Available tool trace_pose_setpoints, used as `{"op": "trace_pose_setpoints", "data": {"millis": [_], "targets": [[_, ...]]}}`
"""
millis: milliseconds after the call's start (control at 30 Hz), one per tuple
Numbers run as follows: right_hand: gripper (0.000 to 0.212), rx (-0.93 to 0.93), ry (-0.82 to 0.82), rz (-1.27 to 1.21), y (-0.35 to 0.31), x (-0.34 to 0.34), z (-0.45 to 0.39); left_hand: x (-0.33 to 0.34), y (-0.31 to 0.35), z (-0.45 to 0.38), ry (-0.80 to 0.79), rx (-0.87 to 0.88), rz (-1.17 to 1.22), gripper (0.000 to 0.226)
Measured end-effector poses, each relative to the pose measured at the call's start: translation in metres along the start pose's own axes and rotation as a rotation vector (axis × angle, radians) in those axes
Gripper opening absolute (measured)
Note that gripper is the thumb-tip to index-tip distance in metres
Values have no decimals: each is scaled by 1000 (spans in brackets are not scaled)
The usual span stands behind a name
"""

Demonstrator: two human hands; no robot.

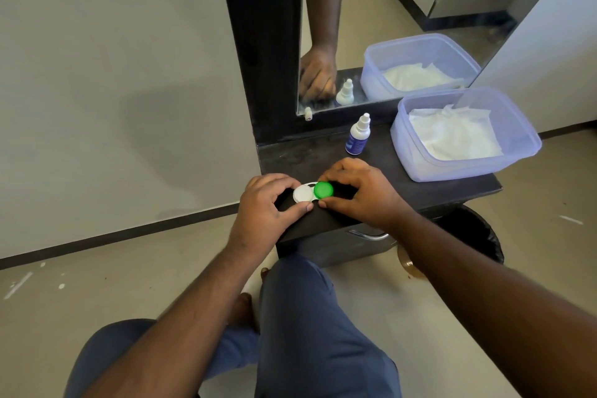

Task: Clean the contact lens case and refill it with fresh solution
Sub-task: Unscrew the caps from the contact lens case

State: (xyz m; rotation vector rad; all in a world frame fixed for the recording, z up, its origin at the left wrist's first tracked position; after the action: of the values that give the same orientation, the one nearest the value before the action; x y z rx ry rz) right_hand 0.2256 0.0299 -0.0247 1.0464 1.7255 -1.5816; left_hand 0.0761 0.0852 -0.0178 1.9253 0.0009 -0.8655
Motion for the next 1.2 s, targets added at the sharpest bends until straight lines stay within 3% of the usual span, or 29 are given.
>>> {"op": "trace_pose_setpoints", "data": {"millis": [133,200,333,533,700,867,1000,1100,1200], "targets": [[37,15,-9,-20,0,-1,1,4,-4,11,-35,-46,109,87],[37,22,-14,-23,-1,-1,1,6,-4,12,-44,-21,113,79],[37,34,-22,-26,-1,-2,0,-1,2,19,93,69,22,44],[37,2,-36,-11,-4,-1,1,3,6,22,67,109,6,47],[37,-2,-40,-9,-4,-1,2,-5,1,26,142,90,77,32],[37,-6,-37,-14,-4,-1,2,0,4,22,74,111,55,39],[37,-9,-38,-16,-4,0,2,-2,0,24,124,108,-8,41],[37,-14,-34,-9,-3,0,2,3,0,20,47,122,-23,50],[37,-19,-39,-4,-3,1,1,6,1,17,-5,124,-55,36]]}}
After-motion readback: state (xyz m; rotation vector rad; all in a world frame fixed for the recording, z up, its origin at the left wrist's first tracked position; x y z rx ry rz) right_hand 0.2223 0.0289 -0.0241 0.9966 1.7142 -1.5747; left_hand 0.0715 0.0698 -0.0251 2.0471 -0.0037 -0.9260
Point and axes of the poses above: each hand's wrist, its own z-axis away from the middle knuckle, its own x-axis out of the palm, y = z × x, the point moved 9 cm from there along -z, towards the middle knuckle, and after that the axes turned 6 degrees about z, right-handed, at the moved point
